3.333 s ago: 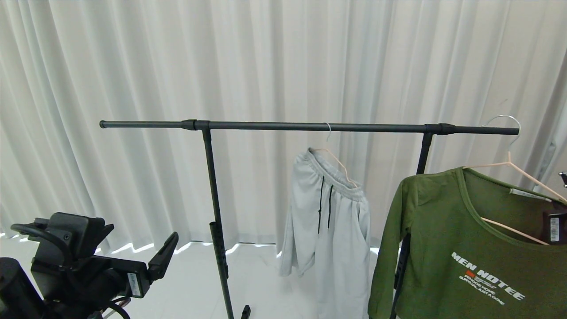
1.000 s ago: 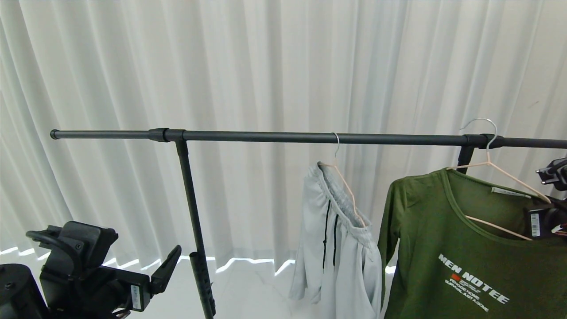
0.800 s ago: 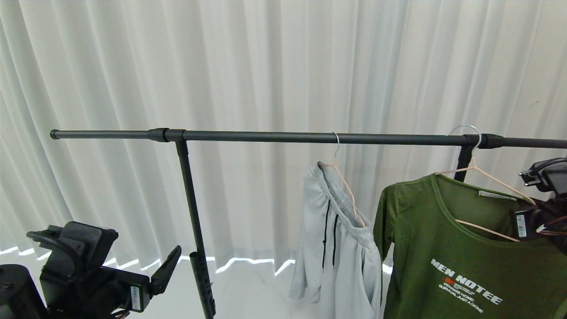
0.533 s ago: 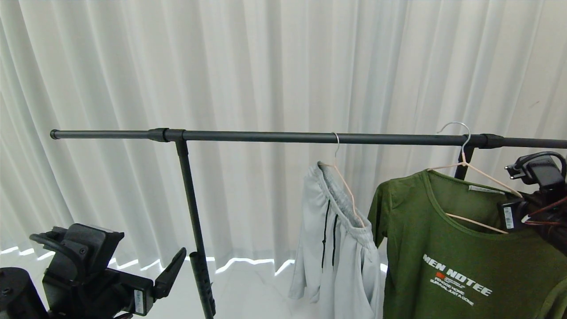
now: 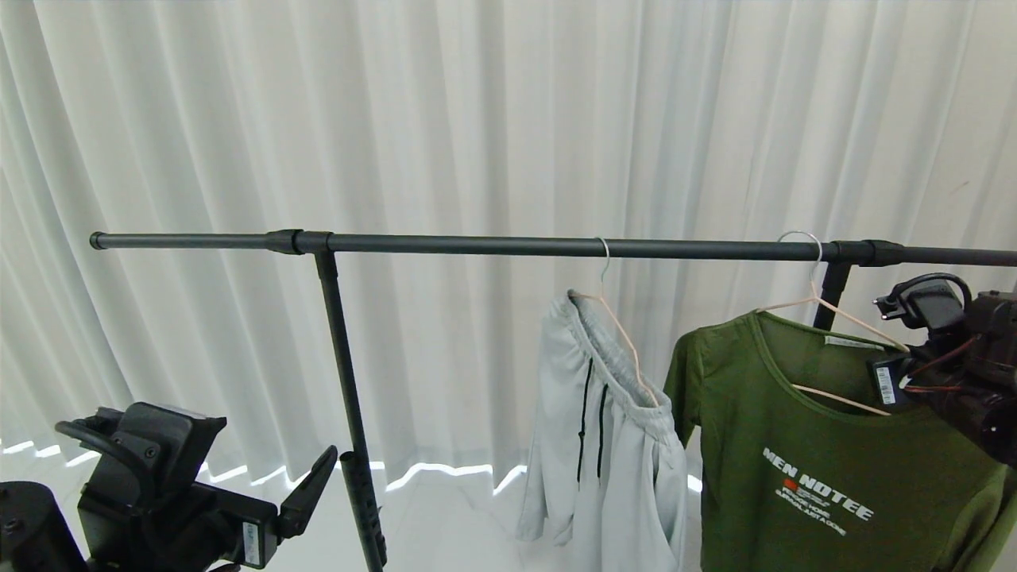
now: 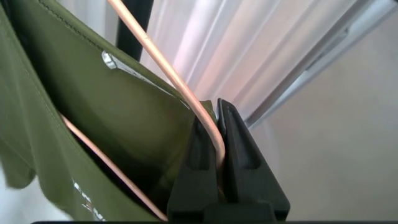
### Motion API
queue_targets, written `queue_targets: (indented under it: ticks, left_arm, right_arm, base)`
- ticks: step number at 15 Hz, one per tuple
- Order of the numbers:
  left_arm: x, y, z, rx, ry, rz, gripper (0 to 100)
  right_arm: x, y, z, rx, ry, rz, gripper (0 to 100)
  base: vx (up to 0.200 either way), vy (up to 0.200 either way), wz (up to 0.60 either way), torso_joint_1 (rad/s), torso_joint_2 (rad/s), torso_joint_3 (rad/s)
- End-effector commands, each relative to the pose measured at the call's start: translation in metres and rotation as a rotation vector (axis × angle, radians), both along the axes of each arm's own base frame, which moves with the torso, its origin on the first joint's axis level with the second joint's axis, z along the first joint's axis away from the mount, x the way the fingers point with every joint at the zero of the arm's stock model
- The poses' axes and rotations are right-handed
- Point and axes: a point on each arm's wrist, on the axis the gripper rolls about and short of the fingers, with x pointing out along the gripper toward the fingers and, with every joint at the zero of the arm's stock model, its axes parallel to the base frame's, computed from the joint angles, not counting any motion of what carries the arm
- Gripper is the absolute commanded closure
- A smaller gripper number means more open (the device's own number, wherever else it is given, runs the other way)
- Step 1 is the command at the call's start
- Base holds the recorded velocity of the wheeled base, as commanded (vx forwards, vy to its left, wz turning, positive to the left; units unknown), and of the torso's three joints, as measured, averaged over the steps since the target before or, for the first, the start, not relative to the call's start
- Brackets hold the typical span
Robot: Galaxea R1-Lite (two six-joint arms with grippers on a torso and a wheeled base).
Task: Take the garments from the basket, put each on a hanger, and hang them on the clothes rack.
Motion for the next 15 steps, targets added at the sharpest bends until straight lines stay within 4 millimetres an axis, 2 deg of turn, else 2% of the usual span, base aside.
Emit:
queue_targets:
  ticks: [1,7,8,11,15]
  left_arm:
    - [0.0,0.0,0.0,0.001,0.003,0.0,0]
    - [0.0,0.0,-0.001,0.006,0.012,0.0,0]
    - [0.0,0.0,-0.001,0.006,0.012,0.0,0]
    - [-0.001,0.0,-0.001,0.006,0.011,0.0,0]
    - [-0.004,0.002,0.003,-0.011,-0.018,0.0,0]
  right_arm:
    - [0.002,0.001,-0.004,-0.002,0.013,0.004,100]
    - [-0.001,0.011,-0.005,0.002,0.017,0.04,100]
    - [-0.003,0.013,-0.007,0.001,0.024,0.049,0]
    - [-0.005,0.015,-0.008,0.006,0.011,0.054,0]
    - [-0.018,0.017,-0.009,0.011,-0.099,0.071,0]
  base:
    - [0.0,0.0,0.0,0.0,0.0,0.0]
    - [0.0,0.0,0.0,0.0,0.0,0.0]
    - [0.0,0.0,0.0,0.0,0.0,0.0]
    - [0.0,0.0,0.0,0.0,0.0,0.0]
    - [0.0,0.0,0.0,0.0,0.0,0.0]
